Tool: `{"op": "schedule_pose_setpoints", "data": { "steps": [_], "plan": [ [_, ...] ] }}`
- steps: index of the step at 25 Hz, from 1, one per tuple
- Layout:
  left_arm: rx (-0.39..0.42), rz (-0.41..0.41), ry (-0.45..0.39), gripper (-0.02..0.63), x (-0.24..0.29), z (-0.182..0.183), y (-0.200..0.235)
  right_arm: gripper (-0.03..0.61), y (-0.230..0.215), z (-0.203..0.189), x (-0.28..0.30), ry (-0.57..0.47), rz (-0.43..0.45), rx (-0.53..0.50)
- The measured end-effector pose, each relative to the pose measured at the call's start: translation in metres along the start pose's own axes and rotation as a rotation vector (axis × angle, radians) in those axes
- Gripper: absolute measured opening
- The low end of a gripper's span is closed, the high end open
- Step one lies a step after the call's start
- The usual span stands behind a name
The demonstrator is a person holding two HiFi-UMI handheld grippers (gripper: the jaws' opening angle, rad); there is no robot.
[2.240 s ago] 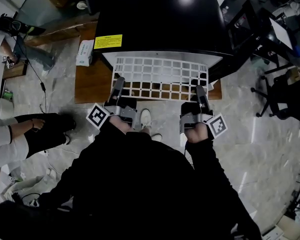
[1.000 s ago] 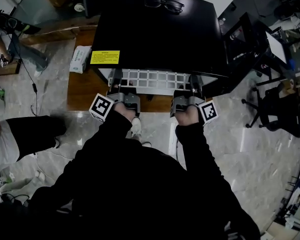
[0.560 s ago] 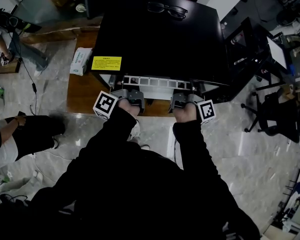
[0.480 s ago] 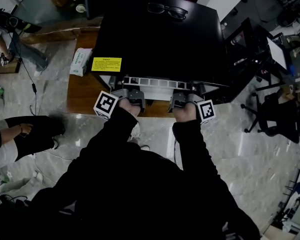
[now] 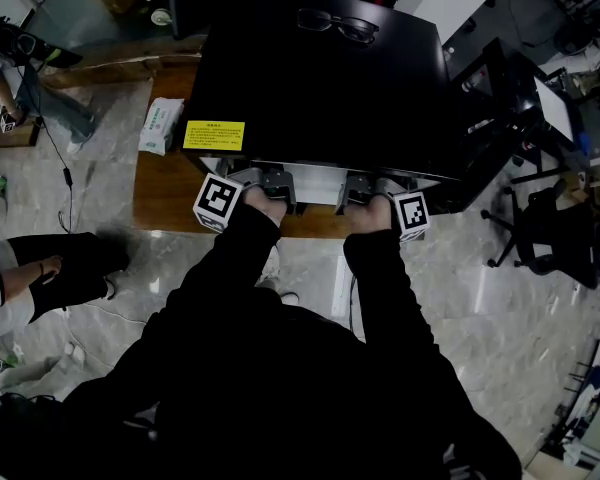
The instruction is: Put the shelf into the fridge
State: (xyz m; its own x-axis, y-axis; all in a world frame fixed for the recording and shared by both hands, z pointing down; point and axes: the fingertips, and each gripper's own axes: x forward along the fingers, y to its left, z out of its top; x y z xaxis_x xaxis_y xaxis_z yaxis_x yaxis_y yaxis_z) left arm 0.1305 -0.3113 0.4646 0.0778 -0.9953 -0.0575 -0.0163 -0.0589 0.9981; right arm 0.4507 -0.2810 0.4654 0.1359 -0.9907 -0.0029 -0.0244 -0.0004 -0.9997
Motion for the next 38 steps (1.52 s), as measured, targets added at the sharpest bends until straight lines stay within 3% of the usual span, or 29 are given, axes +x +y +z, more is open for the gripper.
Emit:
{"op": "schedule_pose_setpoints", "data": {
  "steps": [9,18,21,27,32,34,38],
  "plan": [
    [0.017,-0.027,0.024,0.034,0.007,0.001,0.002,0.025,0.001,-0.002,0.006,-0.016,0.025,-0.009],
    [0.093,-0.119,0.258,0.113,-0.036,-0.036,-0.015,0.117,0.006,-0.021,-0.052,0.150,0.048,-0.143],
    [0.139,-0.150,0.356,0.133,-0.065,-0.051,-0.020,0.126,0.010,-0.024,-0.082,0.220,0.063,-0.261],
    [0.448,-0.216,0.599,0.133,-0.130,-0.074,-0.023,0.097,0.035,-0.050,-0.142,0.430,0.177,-0.702],
    [0.878,-0.431,0.767,0.133,-0.188,-0.096,-0.056,0.094,0.067,-0.078,-0.200,0.572,0.349,-1.065],
    [1.003,-0.507,0.812,0.132,-0.209,-0.103,-0.069,0.073,0.078,-0.088,-0.220,0.604,0.413,-1.150],
    [1.135,-0.596,0.838,0.080,-0.243,-0.108,-0.090,0.045,0.092,-0.104,-0.251,0.639,0.504,-1.237]
  ]
}}
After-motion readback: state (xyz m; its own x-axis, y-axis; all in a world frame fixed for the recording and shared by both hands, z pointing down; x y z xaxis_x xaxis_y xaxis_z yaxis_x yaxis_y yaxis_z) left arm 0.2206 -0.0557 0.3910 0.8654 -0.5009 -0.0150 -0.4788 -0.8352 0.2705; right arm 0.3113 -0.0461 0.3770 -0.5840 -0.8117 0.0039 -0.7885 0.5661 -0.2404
